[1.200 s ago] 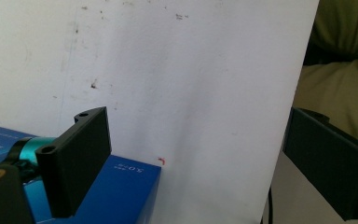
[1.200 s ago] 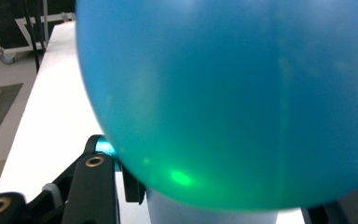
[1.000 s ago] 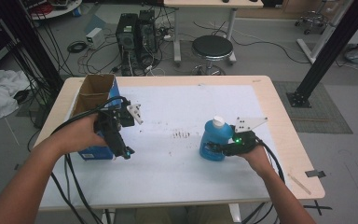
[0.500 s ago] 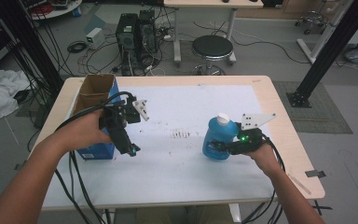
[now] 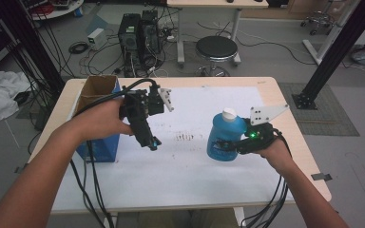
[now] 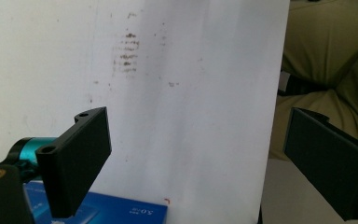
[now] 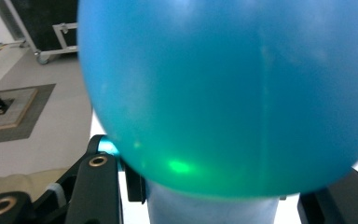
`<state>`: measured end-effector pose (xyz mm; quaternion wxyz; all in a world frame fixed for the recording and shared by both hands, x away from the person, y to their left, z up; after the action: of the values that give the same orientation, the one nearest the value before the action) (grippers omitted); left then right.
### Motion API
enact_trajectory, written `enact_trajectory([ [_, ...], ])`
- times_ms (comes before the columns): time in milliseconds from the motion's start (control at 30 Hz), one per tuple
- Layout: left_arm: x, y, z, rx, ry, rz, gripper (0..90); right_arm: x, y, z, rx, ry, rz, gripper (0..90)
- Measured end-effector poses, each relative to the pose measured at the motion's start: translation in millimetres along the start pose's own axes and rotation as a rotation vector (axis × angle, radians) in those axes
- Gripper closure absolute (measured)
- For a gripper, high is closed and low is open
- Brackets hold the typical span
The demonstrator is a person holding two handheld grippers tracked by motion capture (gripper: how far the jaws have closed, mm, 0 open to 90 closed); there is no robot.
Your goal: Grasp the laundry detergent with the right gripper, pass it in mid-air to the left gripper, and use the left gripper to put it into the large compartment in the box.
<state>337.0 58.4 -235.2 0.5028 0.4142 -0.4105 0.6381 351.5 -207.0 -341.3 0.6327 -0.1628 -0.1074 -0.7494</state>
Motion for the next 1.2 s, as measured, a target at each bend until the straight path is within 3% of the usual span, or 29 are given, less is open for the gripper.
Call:
enact_trajectory([
  [367,8.3,0.6,35.4,-0.050,0.016,-0.035,7.6,-17.8,-7.0,19.7,0.019,0.005,0.086,45.3],
  [700,11.3,-2.0,53.0,-0.069,-0.027,-0.066,7.6,-37.1,-6.9,32.1,0.045,-0.038,0.126,45.3],
  [1200,6.4,0.3,67.2,-0.099,-0.037,-0.095,7.6,-66.6,-13.5,49.3,0.064,-0.061,0.184,45.4],
])
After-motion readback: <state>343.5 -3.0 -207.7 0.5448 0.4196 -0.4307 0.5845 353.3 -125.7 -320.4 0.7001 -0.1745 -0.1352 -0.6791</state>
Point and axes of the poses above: each handheld gripper's, and its own axes: x roughly backward along the jaws, z roughly out of its top, y roughly to its right, the point moved 4 cm from there along -x, roughly forward along the jaws, and after that the axes turned 1 degree about z, right-handed, at the moved point
